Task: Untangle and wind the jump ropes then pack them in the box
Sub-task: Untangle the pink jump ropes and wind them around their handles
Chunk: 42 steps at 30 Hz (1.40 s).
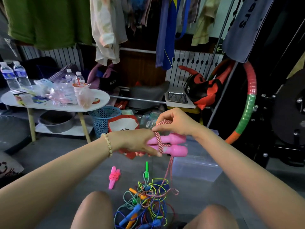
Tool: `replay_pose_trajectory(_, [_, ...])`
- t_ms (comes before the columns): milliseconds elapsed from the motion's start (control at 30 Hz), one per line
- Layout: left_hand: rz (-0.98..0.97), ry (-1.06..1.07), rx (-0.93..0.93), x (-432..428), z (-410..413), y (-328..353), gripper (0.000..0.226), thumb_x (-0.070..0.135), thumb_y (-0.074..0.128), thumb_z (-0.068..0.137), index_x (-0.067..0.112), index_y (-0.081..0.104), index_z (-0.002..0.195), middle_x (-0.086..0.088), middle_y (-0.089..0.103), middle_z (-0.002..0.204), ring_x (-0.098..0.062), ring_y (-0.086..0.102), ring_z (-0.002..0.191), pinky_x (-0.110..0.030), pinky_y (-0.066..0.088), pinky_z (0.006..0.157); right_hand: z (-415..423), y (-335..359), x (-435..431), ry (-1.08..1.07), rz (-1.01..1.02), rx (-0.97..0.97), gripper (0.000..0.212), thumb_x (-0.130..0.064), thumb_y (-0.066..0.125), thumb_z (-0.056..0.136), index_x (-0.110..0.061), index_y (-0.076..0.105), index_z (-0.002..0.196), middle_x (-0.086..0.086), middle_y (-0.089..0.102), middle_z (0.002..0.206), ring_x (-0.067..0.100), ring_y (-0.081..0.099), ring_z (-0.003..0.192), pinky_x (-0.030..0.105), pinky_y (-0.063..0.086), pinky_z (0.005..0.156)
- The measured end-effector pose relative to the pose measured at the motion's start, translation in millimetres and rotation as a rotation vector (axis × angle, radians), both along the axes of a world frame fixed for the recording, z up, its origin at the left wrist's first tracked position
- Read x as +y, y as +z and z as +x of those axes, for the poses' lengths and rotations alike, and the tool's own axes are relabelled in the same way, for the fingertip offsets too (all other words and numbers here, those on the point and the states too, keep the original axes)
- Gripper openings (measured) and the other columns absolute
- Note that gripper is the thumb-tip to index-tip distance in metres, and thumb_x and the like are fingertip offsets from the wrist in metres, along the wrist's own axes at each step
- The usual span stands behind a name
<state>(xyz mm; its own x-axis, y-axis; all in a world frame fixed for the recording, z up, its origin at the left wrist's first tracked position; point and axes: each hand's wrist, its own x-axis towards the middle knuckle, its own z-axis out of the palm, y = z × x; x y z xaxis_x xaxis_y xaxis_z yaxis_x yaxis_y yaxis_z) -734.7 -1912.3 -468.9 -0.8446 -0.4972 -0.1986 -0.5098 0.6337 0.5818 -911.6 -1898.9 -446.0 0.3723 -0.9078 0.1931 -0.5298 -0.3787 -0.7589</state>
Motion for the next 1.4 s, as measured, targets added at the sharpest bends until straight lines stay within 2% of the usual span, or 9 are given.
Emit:
replay_pose_trajectory(167, [0.211,0.033,0.186,10.9,10.8,-5.6,0.022,0.022,0.068,0.087,0.007,0.053,0.09,0.0,0.061,0.067,-0.019,0.052,0.052,-0.03,0.045,0.053,-0.1,-6.2,2.5,0.019,0.316,-0.306,0.029,-0.041,0.059,0.078,-0.016,0.07,0.071,-0.009,0.054,0.052,0.001,0.042,0.047,0.011,0.036,0.048])
replay_pose_trajectory(300, [0.315,0.057,0.357,15.3,20.8,-7.8,0.015,0.016,0.06,0.092,0.011,0.05,0.082,0.006,0.061,0.058,-0.009,0.05,0.045,-0.024,0.041,0.05,-2.4,-17.5,11.4,0.073,0.609,-0.585,0.068,-0.07,0.036,0.075,-0.01,0.068,0.081,0.004,0.063,0.065,0.012,0.058,0.058,0.022,0.048,0.058])
replay_pose_trajectory(400, [0.429,0.279,0.564,12.0,24.7,-11.8,0.014,0.021,0.055,0.094,0.012,0.051,0.084,0.004,0.058,0.062,-0.008,0.048,0.046,-0.02,0.043,0.047,10.3,-36.9,11.3,0.129,0.586,-0.799,0.086,-0.084,0.051,0.059,-0.009,0.057,0.099,0.002,0.05,0.068,0.009,0.042,0.056,0.021,0.037,0.053])
replay_pose_trajectory(533, [0.413,0.484,0.678,5.8,20.0,-29.6,0.028,0.036,0.059,0.086,0.009,0.055,0.08,-0.007,0.056,0.062,-0.012,0.048,0.045,-0.018,0.043,0.045,37.9,-55.4,18.9,-0.078,0.301,-0.449,0.028,-0.044,0.046,0.092,-0.019,0.056,0.083,-0.017,0.055,0.052,-0.003,0.047,0.052,0.009,0.035,0.054])
replay_pose_trajectory(767, [0.248,0.499,0.618,4.0,16.9,-34.2,0.017,0.022,0.058,0.093,0.008,0.05,0.088,-0.009,0.059,0.071,-0.008,0.051,0.044,-0.017,0.042,0.042,40.2,-61.4,13.7,-0.234,0.309,-0.496,0.035,-0.035,0.051,0.094,-0.015,0.055,0.065,-0.005,0.031,0.055,0.005,0.027,0.049,0.013,0.025,0.046])
replay_pose_trajectory(933, [0.102,0.586,0.701,6.4,9.9,-37.1,0.043,0.018,0.064,0.089,0.024,0.036,0.121,0.002,0.058,0.074,-0.008,0.051,0.051,-0.016,0.042,0.044,39.1,-53.5,15.7,-0.386,0.299,-0.532,0.03,-0.03,0.063,0.087,-0.015,0.059,0.062,-0.004,0.041,0.053,0.003,0.032,0.042,0.015,0.026,0.044])
replay_pose_trajectory(1100, [0.165,0.66,0.822,-0.1,9.5,-39.4,0.026,0.019,0.06,0.092,0.012,0.046,0.112,-0.005,0.056,0.065,-0.009,0.046,0.04,-0.019,0.038,0.037,31.0,-59.0,20.6,-0.294,0.044,-0.222,0.032,-0.026,0.05,0.096,-0.025,0.06,0.066,-0.006,0.046,0.054,0.0,0.039,0.044,0.015,0.028,0.05])
replay_pose_trajectory(1233, [0.111,0.694,0.579,-16.6,29.6,-49.2,0.026,0.024,0.062,0.09,0.013,0.046,0.106,-0.003,0.059,0.063,-0.01,0.048,0.041,-0.022,0.04,0.039,19.3,-58.2,29.3,-0.136,-0.034,0.089,0.023,-0.017,0.051,0.096,-0.02,0.067,0.112,-0.011,0.059,0.066,-0.008,0.051,0.054,0.007,0.035,0.056])
replay_pose_trajectory(1400, [0.058,0.276,0.183,-9.0,29.6,-48.6,0.022,0.032,0.068,0.086,0.028,0.047,0.092,-0.005,0.06,0.074,-0.013,0.051,0.05,-0.02,0.041,0.046,15.2,-40.1,22.2,-0.029,-0.005,0.003,0.005,-0.011,0.065,0.086,-0.016,0.066,0.087,-0.003,0.068,0.079,-0.003,0.061,0.071,0.014,0.047,0.068])
